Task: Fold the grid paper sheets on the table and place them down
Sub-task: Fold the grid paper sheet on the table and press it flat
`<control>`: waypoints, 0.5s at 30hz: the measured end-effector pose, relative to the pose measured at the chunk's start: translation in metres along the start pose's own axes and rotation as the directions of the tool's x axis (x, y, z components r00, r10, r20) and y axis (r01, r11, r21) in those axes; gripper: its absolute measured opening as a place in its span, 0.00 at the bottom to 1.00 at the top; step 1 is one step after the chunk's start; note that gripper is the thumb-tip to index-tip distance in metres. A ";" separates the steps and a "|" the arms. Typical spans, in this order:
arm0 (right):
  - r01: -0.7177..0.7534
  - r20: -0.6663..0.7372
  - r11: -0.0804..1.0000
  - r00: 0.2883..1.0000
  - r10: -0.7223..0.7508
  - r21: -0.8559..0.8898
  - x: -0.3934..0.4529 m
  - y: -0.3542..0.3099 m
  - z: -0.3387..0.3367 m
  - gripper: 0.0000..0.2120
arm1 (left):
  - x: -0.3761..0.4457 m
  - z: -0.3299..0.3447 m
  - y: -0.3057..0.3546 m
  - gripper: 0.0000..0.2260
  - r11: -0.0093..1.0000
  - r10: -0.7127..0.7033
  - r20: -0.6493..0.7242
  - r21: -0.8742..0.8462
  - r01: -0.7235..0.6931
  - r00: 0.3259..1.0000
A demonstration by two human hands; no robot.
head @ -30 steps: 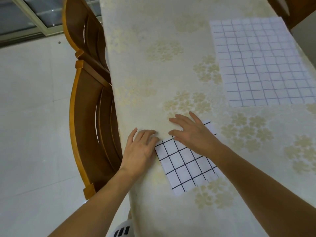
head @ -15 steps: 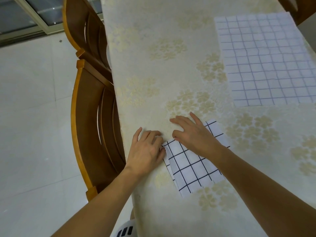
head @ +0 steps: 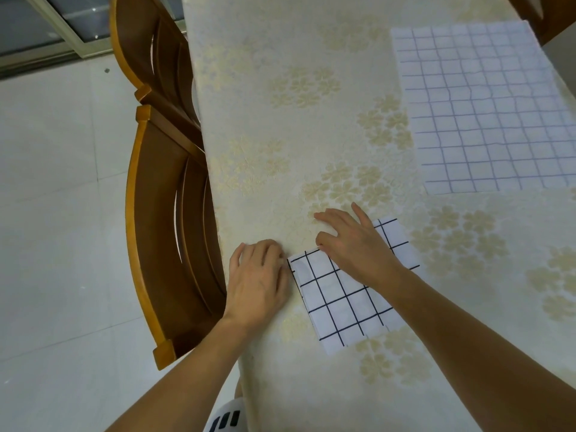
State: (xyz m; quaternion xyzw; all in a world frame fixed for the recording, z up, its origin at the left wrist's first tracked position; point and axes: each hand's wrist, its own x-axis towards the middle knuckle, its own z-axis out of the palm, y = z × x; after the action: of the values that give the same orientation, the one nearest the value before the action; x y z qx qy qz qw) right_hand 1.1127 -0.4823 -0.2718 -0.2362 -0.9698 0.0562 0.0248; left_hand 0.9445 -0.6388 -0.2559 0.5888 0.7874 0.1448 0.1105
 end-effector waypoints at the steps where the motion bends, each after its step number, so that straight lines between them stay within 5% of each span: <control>1: -0.001 -0.005 1.000 1.000 0.001 0.001 0.000 0.000 0.000 0.06 | 0.000 0.001 0.003 0.11 1.000 0.014 0.013 0.003 -0.014 1.000; 9: -0.099 -0.099 0.994 0.990 0.102 0.038 -0.037 0.006 -0.001 0.21 | 0.004 0.013 0.047 0.25 0.972 0.189 0.125 0.115 -0.203 0.974; 15: -0.238 0.153 0.970 0.958 0.243 -0.051 -0.060 0.021 0.006 0.31 | 0.001 0.047 0.059 0.32 0.968 0.149 0.275 0.157 -0.197 0.950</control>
State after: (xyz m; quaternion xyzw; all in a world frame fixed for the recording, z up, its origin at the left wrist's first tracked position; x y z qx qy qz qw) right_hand 1.1746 -0.4918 -0.2814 -0.3474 -0.9336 0.0619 -0.0630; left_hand 1.0135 -0.6171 -0.2788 0.6774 0.7211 0.0023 0.1455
